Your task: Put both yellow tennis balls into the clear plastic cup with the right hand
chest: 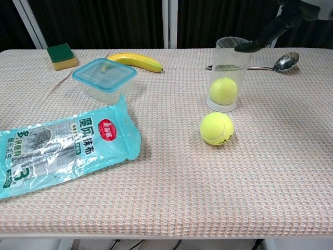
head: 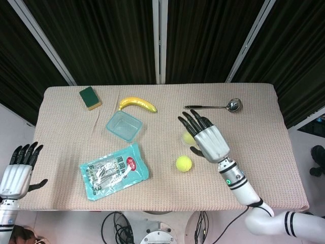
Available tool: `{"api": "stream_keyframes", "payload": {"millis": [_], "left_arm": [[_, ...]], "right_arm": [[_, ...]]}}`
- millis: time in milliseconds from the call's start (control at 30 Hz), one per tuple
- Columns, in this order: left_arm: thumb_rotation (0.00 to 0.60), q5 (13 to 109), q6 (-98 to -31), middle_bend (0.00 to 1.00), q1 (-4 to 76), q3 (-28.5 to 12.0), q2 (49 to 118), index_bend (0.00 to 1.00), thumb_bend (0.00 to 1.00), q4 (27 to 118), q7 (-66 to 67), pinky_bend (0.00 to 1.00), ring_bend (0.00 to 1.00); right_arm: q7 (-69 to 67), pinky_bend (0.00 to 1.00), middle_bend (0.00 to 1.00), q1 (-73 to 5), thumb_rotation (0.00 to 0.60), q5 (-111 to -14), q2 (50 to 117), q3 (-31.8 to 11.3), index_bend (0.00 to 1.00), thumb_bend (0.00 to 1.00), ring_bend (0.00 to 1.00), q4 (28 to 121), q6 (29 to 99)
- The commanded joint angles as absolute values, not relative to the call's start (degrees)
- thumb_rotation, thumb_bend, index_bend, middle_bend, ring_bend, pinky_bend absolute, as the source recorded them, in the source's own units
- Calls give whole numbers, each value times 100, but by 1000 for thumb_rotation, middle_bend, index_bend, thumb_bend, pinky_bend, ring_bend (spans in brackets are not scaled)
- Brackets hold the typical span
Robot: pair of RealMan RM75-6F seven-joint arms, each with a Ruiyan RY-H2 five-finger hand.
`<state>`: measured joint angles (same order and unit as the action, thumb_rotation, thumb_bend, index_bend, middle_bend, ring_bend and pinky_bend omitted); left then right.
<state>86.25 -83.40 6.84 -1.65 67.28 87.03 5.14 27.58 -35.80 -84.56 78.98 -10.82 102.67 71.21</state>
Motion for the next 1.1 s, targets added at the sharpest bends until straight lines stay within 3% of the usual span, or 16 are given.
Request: {"api": "stream_keyframes", "payload": {"millis": [33, 167, 300, 800, 967, 1100], "left_arm": [[600, 8642, -8362, 0, 670, -149, 6727, 0, 0, 8730, 546, 0, 0], [600, 8647, -8390, 0, 646, -136, 6698, 0, 0, 8788, 557, 0, 0], [600, 8699, -8422, 0, 637, -119, 6680, 0, 0, 8816, 560, 0, 0], [600, 8679, -8477, 0, 579, -114, 6726, 0, 0, 8714, 427, 0, 0], [600, 8654, -8496, 0, 553, -120, 6731, 0, 0, 8647, 362, 0, 0], [600, 8594, -8521, 0, 532, -159, 6749, 0, 0, 8546, 238, 0, 0]], "right_arm": [[2826, 264, 94, -3305, 600, -9241, 7678, -410, 0, 93, 7, 10654, 7294], [2996, 264, 98, -3164, 600, -9568, 7715, 2, 14, 130, 14, 10545, 7192], [3046, 264, 98, -3118, 600, -9271, 7863, 122, 24, 154, 29, 10288, 6843], [3402, 268, 91, -3216, 600, -7892, 8707, -160, 27, 176, 43, 9271, 5983], [3384, 300, 112, -3290, 600, -7700, 9008, -250, 29, 178, 84, 8982, 5858], [3371, 376, 180, -3327, 600, -7626, 9163, -284, 81, 185, 170, 8861, 5826]]}}
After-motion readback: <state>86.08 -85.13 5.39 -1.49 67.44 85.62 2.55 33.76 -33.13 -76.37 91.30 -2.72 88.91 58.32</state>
